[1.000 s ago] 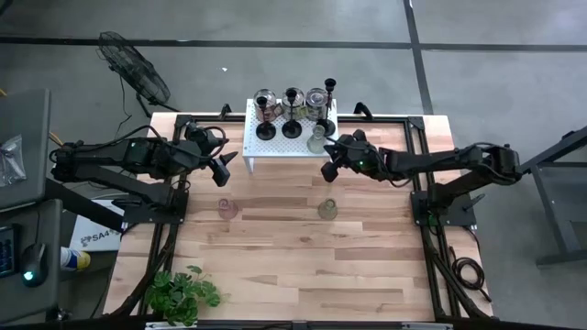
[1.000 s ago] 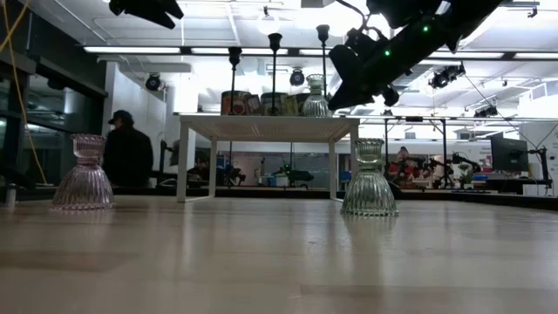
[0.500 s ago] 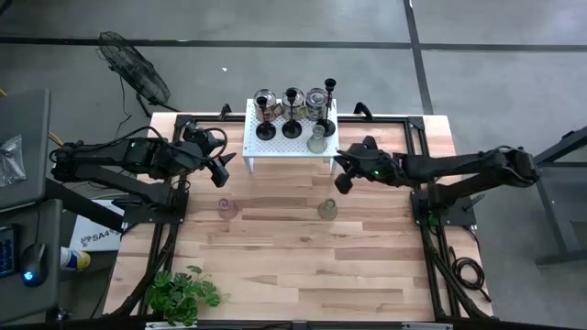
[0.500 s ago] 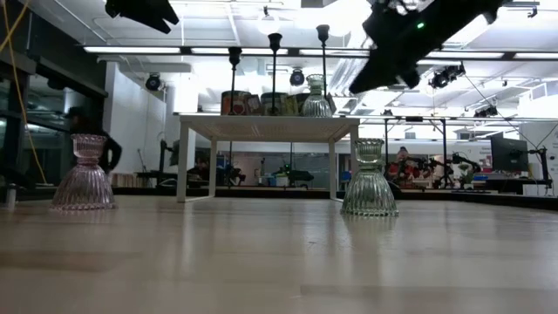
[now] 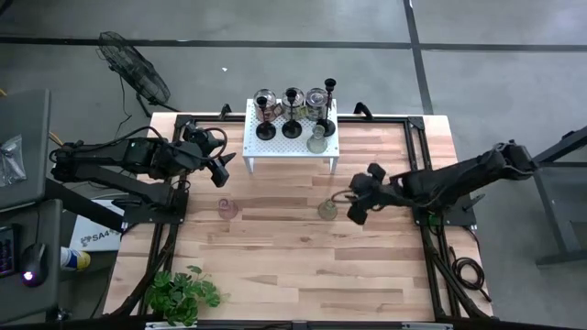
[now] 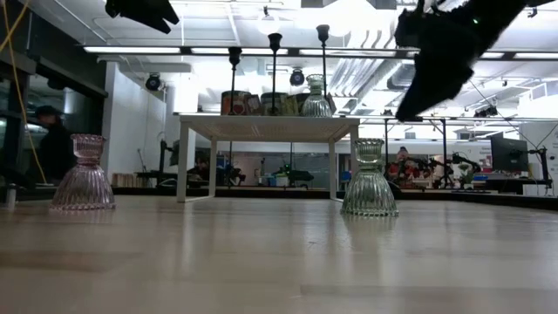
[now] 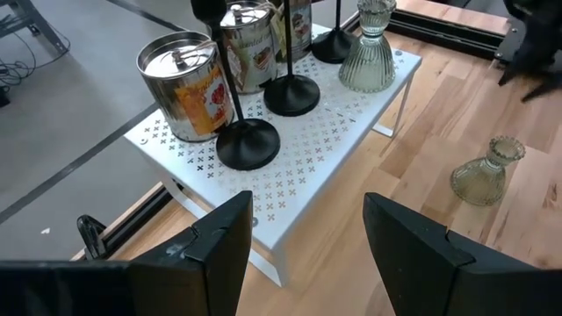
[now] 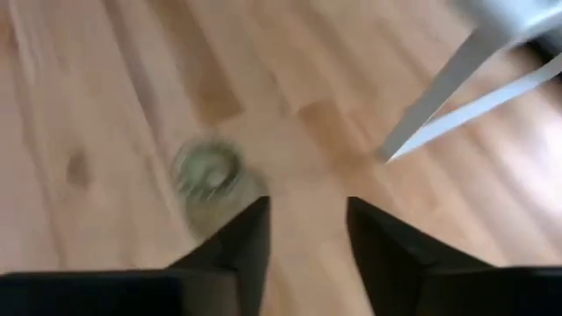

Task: Pick & Place candle stick holders
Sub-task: Align the transparent candle holder on the shelf with the other transparent candle holder

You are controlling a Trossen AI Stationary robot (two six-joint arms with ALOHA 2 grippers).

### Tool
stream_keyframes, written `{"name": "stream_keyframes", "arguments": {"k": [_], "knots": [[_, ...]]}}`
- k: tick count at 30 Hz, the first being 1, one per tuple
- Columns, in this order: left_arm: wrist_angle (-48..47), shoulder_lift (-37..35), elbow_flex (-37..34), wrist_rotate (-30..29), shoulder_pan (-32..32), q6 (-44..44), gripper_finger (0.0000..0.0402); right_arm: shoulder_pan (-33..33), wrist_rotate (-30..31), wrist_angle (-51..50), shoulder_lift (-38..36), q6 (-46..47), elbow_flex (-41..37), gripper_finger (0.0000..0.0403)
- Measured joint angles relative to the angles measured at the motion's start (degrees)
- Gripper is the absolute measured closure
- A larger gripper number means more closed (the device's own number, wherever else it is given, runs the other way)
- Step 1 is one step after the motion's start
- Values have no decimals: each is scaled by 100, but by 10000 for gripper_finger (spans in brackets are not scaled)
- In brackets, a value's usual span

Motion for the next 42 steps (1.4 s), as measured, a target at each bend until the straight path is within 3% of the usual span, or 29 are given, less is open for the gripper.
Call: {"name": "stream_keyframes", "arguments": {"k": [8, 13, 17, 23, 31, 34, 42], "knots": [[1, 0, 0, 5, 0, -2, 190, 455, -26, -339, 875, 380, 2, 131], [1, 0, 0, 109, 0, -3, 190, 714, 56, -249, 1462, 354, 2, 86], [1, 0, 0, 151, -2, -4, 190, 964, 388, 130, 1775, 371, -66, 81], [1, 0, 0, 176, -2, -4, 190, 1276, 791, 2036, 1792, 547, -982, 84], [42, 0, 0, 243, -2, -4, 190, 1658, 1991, 4704, 1780, 604, -1936, 85], [75, 0, 0, 243, -2, -7, 190, 1672, 2302, 5180, 1780, 586, -2091, 85], [97, 0, 0, 243, -2, -24, 190, 1646, 2331, 5562, 1784, 301, -2155, 85]]}}
